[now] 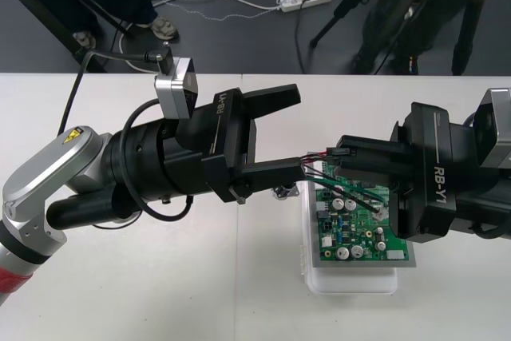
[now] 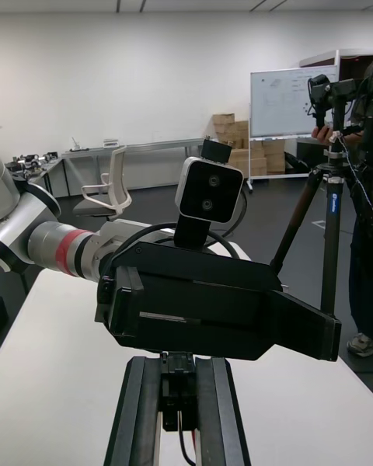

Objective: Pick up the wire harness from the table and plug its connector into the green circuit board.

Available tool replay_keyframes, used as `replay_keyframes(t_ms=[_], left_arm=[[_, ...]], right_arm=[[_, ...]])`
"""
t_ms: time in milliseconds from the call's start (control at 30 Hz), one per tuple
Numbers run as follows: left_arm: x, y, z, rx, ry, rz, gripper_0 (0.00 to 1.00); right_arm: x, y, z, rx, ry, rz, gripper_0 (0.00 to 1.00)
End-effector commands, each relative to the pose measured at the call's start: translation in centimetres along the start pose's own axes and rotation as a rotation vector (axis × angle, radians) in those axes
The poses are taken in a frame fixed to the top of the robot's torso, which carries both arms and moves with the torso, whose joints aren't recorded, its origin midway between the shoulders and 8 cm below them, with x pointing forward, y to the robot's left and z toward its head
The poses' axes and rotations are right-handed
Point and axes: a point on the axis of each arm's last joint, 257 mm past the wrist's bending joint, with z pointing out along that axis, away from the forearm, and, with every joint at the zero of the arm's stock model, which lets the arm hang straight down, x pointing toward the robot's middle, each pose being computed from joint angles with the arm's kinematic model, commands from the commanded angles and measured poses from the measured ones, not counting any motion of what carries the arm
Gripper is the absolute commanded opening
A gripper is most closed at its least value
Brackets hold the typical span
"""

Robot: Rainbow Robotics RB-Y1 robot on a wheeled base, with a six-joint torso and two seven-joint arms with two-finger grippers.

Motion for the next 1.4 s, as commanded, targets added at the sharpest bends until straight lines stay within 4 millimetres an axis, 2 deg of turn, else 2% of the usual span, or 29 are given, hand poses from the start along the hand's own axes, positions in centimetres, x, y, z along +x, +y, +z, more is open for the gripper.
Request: replay_keyframes(t_ms=[33,300,767,1400], left_arm=[[-1.1,0.4,0.9,-0.01,0.01,-0.006,1.0],[-1.0,0.9,0.9,-0.031,0.015,-0.002,1.0],[-0.6,1.5,1.5,-0.048,0.034,0.018,1.0],[-0.1,1.9,1.8,-0.066,0.041,0.001,1.0]], right_arm=[[-0.7,0.4,-0.2,-0.004,0.02,0.0,0.0],[-1.1,0.5,0.3,-0.007,0.001,0.004,0.0],[-1.1,-0.5,1.1,0.008,0.022,-0.033,0.0],[-0.5,-3.3,1.0,-0.03,0.097,-0.032,0.0]])
